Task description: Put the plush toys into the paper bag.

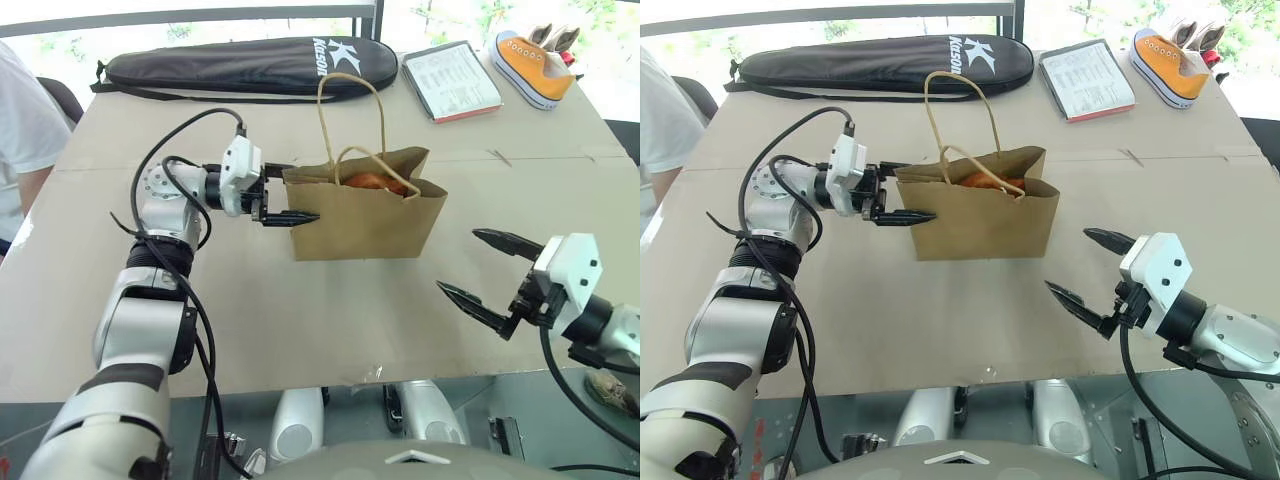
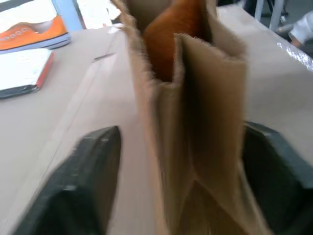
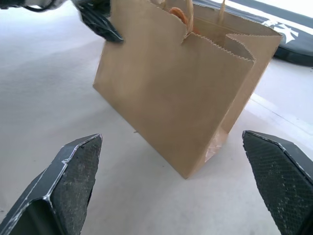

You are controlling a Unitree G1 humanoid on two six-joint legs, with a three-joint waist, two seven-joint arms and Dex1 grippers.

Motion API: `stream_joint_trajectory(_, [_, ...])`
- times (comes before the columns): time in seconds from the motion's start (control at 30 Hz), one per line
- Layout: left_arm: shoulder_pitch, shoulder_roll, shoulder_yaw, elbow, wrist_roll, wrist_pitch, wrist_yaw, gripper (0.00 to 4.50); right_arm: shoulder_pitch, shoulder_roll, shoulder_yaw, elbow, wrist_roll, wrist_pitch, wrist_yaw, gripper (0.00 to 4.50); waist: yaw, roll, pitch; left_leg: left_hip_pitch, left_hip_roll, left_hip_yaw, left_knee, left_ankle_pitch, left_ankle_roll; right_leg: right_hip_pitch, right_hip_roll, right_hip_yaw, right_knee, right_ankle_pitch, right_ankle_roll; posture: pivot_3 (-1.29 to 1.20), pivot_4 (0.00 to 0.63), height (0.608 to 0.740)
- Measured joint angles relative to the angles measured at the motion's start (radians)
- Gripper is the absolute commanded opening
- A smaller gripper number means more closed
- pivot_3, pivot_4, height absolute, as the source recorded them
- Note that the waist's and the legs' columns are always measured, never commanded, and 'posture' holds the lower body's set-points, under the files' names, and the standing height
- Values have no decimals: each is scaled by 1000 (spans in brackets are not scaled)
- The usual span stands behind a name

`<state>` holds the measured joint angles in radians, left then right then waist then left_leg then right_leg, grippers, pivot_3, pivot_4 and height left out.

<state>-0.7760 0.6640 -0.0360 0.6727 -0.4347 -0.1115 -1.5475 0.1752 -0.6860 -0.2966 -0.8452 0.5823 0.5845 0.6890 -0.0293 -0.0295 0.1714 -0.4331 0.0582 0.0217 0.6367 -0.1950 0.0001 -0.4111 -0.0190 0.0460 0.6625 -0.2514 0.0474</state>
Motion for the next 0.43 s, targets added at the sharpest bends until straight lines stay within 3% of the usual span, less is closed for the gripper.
stream_joint_trajectory(0.17, [321, 99, 158, -419, -120, 343, 211, 4456, 9, -19, -82, 99, 14, -51, 58, 4500, -4, 0, 0, 1, 2, -1, -1, 0, 0, 0, 0, -3, 0, 0, 0, 0, 150, 740])
stream_joint_trajectory(0.33, [729, 115, 353, -824, -211, 549, 432, 4456, 78, -39, -184, 175, 36, -104, 147, 4500, 2, 0, 0, 1, 5, 0, -1, 0, 0, 1, -2, -2, 0, -1, 0, 0, 150, 740])
stream_joint_trajectory(0.43, [899, 106, 444, -971, -235, 591, 504, 4456, 130, -66, -246, 216, 34, -136, 203, 4500, 14, 0, -1, 3, 5, 2, 0, 0, 0, 2, -3, -2, 0, -4, -2, 0, 150, 740])
